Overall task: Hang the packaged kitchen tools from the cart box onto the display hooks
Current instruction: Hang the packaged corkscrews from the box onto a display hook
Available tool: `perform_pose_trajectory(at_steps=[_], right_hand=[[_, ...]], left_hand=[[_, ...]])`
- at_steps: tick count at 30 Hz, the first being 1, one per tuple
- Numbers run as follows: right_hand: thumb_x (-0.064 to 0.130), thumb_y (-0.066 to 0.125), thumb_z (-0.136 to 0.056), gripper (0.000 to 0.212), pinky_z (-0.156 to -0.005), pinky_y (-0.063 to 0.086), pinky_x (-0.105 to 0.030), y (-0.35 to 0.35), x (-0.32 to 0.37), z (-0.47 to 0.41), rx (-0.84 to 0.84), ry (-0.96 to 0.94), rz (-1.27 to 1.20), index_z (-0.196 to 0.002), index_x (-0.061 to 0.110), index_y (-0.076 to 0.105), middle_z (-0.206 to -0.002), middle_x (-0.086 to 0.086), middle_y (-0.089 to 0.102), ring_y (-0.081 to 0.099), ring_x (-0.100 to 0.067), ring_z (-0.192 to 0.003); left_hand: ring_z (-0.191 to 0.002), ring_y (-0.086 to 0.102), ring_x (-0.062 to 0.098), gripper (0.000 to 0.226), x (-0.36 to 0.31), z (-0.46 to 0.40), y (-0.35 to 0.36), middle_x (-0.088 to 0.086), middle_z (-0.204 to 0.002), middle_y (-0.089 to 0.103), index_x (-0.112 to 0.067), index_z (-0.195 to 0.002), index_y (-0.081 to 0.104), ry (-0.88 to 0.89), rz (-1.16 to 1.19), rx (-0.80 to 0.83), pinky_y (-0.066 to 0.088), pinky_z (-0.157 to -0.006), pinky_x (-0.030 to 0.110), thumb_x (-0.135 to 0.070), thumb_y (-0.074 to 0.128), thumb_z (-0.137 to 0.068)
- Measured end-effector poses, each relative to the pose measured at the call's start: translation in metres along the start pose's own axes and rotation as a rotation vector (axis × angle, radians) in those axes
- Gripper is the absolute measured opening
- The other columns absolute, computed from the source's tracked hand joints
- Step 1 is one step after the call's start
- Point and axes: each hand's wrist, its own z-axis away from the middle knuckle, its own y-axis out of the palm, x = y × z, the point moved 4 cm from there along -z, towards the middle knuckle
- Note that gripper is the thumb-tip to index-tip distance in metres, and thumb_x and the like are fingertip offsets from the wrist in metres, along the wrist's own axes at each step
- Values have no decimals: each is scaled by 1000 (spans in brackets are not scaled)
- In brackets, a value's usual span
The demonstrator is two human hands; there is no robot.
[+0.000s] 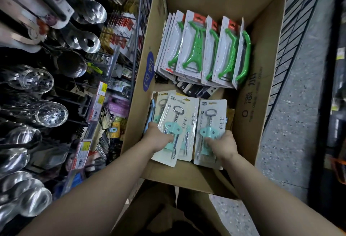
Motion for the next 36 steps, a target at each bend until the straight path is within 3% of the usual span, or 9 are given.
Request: perform_pose_trajectory(at_steps=[4,7,10,14,16,22,27,33,36], right_hand=[[17,75,-85,43,-86,58,-47,-9,1,5,13,-14,-61,-115,19,45,-109,-3,64,67,-26,-98],[16,78,-81,47,-81,60,-43,-16,4,10,38,-54,-102,-118,18,49,-107,-1,68,70,-22,-93],[16,78,-81,46,-71,59,-32,-24,14,18,45,-110,-159,-119,16,52,-108,0,70,71,-17,-90],[15,75,-85,34,-59,49,-20,-32,37,35,34,-229,-220,-111,17,54,-99,5,68,67,-9,-82],[18,75,-86,32,-62,50,-21,-34,45,40,43,-272,-235,-111,17,54,-100,4,67,66,-9,-83],[23,75,-86,39,-63,51,-24,-44,63,52,71,-390,-192,-117,11,55,-106,-2,68,67,-13,-84],[24,77,-84,25,-86,59,-45,-54,62,65,142,-480,-159,-102,19,61,-103,-2,72,72,-22,-90],[21,80,-81,22,-85,59,-46,-64,61,100,253,-597,-148,-96,19,63,-98,-5,75,73,-24,-88],[29,83,-74,38,-79,61,-40,-63,65,121,302,-672,-126,-106,19,64,-98,-1,75,73,-21,-86]], left_hand=[[-94,59,18,67,3,8,-2,4,-120,55,-11,-144,33,36,113,14,44,-63,25,-15,71,-89],[-107,53,23,72,2,17,-6,2,-123,49,-13,-146,31,66,145,16,44,-84,30,-20,73,-88],[-115,58,28,82,-3,28,-14,6,-131,55,-19,-144,34,99,164,4,50,-100,44,-32,78,-76],[-98,65,21,51,-11,36,-25,-2,-105,63,-21,-122,41,158,273,-34,55,-83,35,-16,76,-85],[-91,65,17,47,-16,43,-29,-7,-99,61,-23,-117,42,202,327,-80,53,-72,30,-17,76,-86],[-82,61,7,46,-19,72,-33,-12,-93,59,-20,-119,44,298,447,-230,48,-62,24,-19,77,-87],[-77,54,1,43,-1,107,-16,-14,-90,54,-20,-116,42,335,531,-318,41,-55,18,-19,75,-89],[-84,60,8,45,26,147,7,-9,-97,60,-20,-117,45,358,654,-427,43,-57,20,-21,78,-86],[-98,66,20,46,48,168,13,1,-111,67,-16,-119,51,351,733,-479,50,-69,26,-22,80,-84]])
